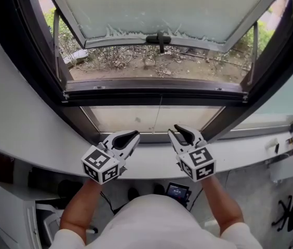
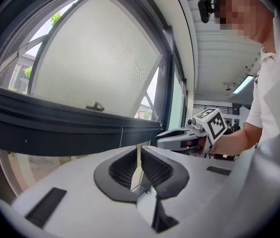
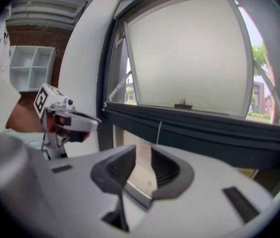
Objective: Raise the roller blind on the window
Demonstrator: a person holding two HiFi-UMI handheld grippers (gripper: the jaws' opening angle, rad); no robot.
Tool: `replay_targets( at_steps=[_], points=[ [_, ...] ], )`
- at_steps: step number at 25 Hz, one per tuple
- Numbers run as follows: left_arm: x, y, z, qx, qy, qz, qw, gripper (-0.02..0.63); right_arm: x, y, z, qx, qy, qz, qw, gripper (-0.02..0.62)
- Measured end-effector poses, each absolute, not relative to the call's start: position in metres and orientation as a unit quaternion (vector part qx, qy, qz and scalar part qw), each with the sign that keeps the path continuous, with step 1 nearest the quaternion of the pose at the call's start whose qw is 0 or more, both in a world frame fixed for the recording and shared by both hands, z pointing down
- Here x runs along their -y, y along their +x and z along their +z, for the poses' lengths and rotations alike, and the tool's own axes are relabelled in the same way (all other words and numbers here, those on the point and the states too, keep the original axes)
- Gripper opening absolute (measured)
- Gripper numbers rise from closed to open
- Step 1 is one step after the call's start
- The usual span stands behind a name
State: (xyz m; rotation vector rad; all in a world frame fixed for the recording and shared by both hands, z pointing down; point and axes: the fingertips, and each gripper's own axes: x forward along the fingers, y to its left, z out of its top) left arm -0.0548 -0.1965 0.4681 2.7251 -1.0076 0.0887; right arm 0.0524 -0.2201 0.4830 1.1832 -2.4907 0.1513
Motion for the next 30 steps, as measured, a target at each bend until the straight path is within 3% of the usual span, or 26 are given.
replay_targets(
  at_steps=[10, 23, 30],
  points=[
    [0.247, -0.063, 0.443, 0.364, 0.926, 0.098, 0.026, 0.034, 0.26, 0.055, 0.46, 0.868, 0.427, -0.067, 0.245, 0.091],
    [0.292, -0.046, 0.445, 0.369, 0.898, 0.221, -0.089, 0.114, 0.306, 0.061, 0.459, 0.815, 0.416, -0.197, 0.352, 0.098],
    [0.308, -0.044, 0.461, 0.368, 0.881, 0.278, -0.11, 0.115, 0.322, 0.057, 0.464, 0.804, 0.401, -0.218, 0.381, 0.101]
  ],
)
